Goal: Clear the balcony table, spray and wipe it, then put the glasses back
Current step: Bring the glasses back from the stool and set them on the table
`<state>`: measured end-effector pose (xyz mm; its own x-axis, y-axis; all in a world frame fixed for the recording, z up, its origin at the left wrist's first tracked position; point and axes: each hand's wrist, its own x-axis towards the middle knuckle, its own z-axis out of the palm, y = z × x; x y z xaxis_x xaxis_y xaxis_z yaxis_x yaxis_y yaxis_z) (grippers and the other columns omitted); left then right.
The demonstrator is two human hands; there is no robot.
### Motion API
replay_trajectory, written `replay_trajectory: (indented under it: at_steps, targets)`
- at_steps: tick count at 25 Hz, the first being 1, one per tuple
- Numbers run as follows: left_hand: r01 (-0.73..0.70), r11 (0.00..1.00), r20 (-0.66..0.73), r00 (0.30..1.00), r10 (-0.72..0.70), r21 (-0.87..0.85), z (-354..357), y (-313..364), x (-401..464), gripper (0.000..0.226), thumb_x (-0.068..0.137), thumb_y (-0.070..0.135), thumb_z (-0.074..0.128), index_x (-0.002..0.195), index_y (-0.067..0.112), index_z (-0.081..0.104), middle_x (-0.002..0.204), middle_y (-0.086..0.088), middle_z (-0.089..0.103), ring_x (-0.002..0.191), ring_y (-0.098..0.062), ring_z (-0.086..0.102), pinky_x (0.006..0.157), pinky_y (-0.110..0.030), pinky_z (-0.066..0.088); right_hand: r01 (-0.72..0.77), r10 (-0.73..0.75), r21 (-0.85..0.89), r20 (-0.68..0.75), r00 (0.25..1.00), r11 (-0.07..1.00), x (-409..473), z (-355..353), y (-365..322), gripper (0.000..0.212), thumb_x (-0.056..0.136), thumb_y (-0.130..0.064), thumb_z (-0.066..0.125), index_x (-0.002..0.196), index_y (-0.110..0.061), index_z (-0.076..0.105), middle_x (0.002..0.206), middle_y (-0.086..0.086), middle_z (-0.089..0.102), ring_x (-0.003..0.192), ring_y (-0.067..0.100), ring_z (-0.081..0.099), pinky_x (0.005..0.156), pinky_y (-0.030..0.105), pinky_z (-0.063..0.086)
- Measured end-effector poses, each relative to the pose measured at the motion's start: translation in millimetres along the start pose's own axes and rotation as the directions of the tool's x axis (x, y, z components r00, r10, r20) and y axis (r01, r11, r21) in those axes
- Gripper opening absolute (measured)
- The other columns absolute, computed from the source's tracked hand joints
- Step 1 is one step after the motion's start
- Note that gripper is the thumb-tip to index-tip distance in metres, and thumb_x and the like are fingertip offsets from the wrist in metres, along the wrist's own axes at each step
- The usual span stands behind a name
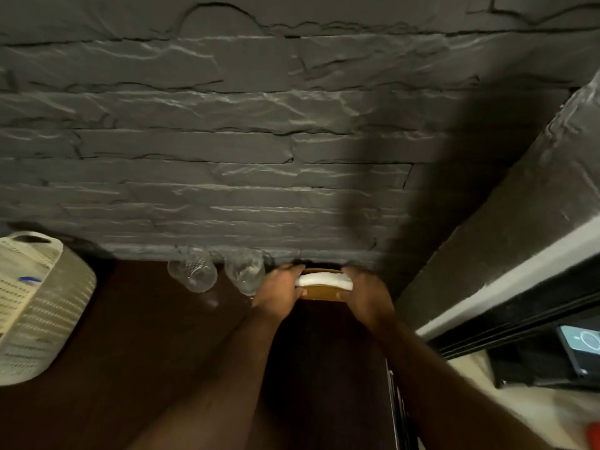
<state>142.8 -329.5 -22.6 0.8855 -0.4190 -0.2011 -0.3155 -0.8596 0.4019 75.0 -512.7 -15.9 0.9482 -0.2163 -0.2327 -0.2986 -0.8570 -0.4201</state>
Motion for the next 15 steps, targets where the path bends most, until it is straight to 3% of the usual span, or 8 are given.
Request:
replay_trajectory:
  at_steps: [15]
  targets:
    - [0.027,0.993,-0.001,1.0,-0.027,0.115,4.7,-1.6,38.8,0.059,0.087,0.033,0.066,0.141,0.025,0.045,0.135,-0.004,0.057,0.122,-0.023,0.052,0.101,-0.029,0.037,0.012,-0.012,-0.012,-0.009,1.0,1.0,42.9,8.5,10.8,0.049,0.084,-0.032,0.071,0.13,-0.024,0.056,0.123,0.001,0.067,0.111,0.021,0.06,0.097,0.034,0.045]
